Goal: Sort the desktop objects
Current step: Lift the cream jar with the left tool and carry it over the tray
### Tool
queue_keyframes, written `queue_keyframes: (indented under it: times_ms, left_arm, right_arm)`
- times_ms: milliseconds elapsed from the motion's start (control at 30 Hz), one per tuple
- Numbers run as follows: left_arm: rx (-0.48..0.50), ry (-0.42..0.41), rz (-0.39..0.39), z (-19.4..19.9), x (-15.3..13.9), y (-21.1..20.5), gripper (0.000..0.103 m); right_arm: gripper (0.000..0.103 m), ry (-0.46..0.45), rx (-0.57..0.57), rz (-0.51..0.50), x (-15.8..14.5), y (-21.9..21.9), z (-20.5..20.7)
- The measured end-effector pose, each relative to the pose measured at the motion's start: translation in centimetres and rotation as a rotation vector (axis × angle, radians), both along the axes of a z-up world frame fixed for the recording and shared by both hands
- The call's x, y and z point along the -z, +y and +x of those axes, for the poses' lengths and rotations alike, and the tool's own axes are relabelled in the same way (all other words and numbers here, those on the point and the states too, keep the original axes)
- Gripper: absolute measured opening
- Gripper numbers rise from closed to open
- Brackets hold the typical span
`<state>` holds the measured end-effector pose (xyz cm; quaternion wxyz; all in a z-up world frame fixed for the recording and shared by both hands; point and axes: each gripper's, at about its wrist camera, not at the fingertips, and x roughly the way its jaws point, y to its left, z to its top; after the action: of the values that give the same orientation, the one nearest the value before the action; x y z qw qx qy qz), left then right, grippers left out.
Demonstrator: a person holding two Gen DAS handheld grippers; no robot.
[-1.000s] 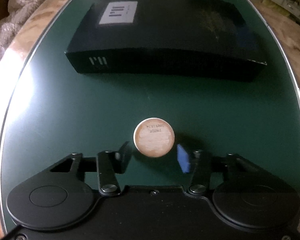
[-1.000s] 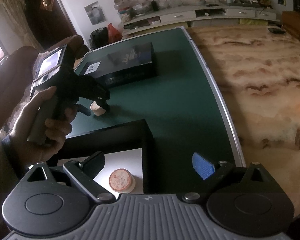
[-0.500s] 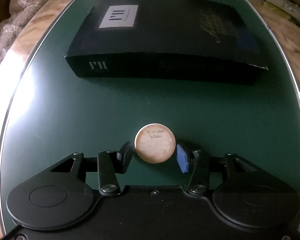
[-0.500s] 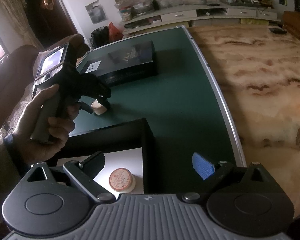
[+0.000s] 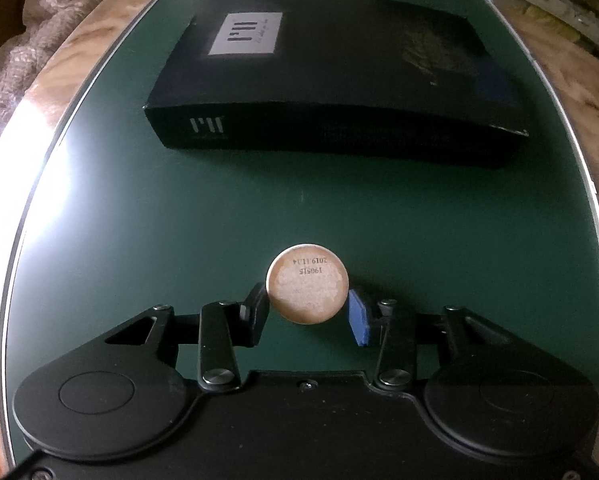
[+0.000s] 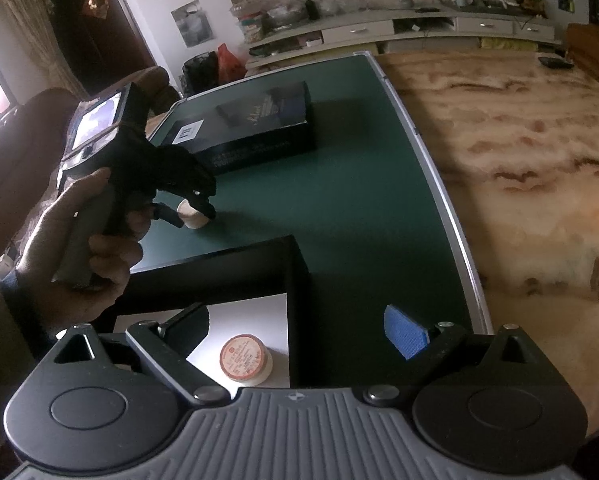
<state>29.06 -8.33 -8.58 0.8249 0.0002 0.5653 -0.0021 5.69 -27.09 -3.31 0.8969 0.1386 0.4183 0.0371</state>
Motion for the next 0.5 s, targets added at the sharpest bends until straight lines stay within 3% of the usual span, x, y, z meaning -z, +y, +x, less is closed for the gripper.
queue_keyframes:
  times_ms: [500]
  left_arm:
    - [0.025, -0.053, 0.006, -8.3, -5.4, 1.6, 0.041]
  right_arm:
    - [0.097, -0.016, 0.007, -0.019, -1.0, 0.3, -1.5]
